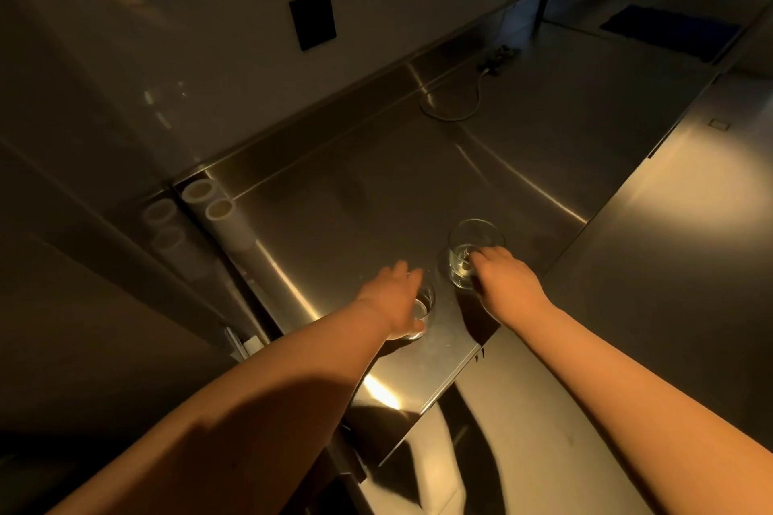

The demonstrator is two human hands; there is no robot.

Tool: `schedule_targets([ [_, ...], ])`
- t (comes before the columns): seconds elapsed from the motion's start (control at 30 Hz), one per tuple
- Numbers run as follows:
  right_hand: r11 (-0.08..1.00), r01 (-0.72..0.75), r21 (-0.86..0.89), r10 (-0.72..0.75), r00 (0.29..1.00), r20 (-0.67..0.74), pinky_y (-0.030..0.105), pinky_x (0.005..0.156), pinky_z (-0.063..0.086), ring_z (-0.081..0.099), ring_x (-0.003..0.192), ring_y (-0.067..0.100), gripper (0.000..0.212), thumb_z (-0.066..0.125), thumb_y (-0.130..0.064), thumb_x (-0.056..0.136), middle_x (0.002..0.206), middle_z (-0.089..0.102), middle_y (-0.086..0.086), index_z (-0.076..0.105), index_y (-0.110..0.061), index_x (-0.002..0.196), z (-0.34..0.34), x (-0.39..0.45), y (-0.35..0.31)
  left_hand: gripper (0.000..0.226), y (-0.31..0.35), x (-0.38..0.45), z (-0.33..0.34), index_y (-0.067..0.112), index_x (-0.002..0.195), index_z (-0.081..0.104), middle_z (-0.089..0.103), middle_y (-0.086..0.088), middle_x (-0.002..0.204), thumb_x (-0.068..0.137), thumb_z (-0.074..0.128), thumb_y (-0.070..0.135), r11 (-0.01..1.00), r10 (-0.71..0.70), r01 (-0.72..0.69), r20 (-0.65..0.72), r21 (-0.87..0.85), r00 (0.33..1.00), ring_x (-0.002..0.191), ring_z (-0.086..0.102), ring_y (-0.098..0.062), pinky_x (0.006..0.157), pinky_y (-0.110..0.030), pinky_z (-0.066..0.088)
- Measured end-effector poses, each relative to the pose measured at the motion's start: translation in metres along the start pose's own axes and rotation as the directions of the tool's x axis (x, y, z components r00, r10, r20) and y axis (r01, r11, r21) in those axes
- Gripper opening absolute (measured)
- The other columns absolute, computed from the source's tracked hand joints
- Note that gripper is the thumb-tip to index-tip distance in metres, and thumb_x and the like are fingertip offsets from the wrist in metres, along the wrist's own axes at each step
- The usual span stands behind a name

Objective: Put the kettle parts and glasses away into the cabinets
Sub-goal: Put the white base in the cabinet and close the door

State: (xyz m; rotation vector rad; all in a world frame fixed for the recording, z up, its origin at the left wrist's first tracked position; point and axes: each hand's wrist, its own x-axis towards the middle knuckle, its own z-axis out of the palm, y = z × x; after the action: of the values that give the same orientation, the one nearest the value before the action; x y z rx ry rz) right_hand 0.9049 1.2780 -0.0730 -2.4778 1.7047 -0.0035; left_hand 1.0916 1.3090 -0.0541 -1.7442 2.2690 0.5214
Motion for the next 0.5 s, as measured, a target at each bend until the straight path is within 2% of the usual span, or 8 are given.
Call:
schedule_targets([
  [0.1,1.000,-0.013,-0.002,0.013,1.000,0.010,0.033,0.083,0.043,0.047,0.113,0.026,0.033,0.054,-0.008,0.086,0.120,0.056,0.006,0.053,-0.011,0.119,0.000,0.000,-0.002,0.097,-0.005,0.003,0.002,0.022,0.151,0.011,0.024,-0.007,0.150,0.078,0.071,0.046,0.996,-0.036,0.037,0.008,-0.081,0.999,0.136,0.030,-0.029,0.105,-0.042,0.039],
  [0.2,1.000,-0.024,-0.019,0.024,1.000,0.013,0.032,0.082,0.042,0.048,0.111,0.024,0.036,0.053,-0.004,0.084,0.120,0.056,0.005,0.053,-0.012,0.119,-0.003,0.001,-0.004,0.108,-0.009,0.003,0.003,0.019,0.150,0.008,0.024,-0.008,0.150,0.072,0.077,0.045,0.982,-0.131,0.135,0.037,-0.132,0.991,0.137,0.031,-0.030,0.106,-0.040,0.039],
  [0.33,0.996,-0.023,-0.088,0.023,1.000,0.006,0.030,0.075,0.040,0.050,0.107,0.023,0.041,0.053,-0.002,0.083,0.120,0.058,0.004,0.049,-0.013,0.123,-0.005,-0.001,-0.007,0.092,-0.011,0.003,0.000,0.013,0.141,0.028,0.039,-0.009,0.139,0.070,0.082,0.034,0.973,-0.172,0.181,0.074,-0.144,0.982,0.125,0.046,-0.029,0.097,-0.036,0.046],
  [0.5,0.997,0.021,-0.074,-0.025,0.998,-0.051,0.029,0.069,0.035,0.053,0.103,0.024,0.044,0.054,0.002,0.079,0.113,0.062,0.005,0.052,-0.014,0.120,-0.007,-0.008,-0.003,0.080,-0.013,0.007,-0.002,0.011,0.137,0.032,0.043,-0.011,0.137,0.074,0.080,0.022,0.936,-0.159,0.175,0.075,-0.307,0.984,0.124,0.047,-0.029,0.099,-0.034,0.041],
])
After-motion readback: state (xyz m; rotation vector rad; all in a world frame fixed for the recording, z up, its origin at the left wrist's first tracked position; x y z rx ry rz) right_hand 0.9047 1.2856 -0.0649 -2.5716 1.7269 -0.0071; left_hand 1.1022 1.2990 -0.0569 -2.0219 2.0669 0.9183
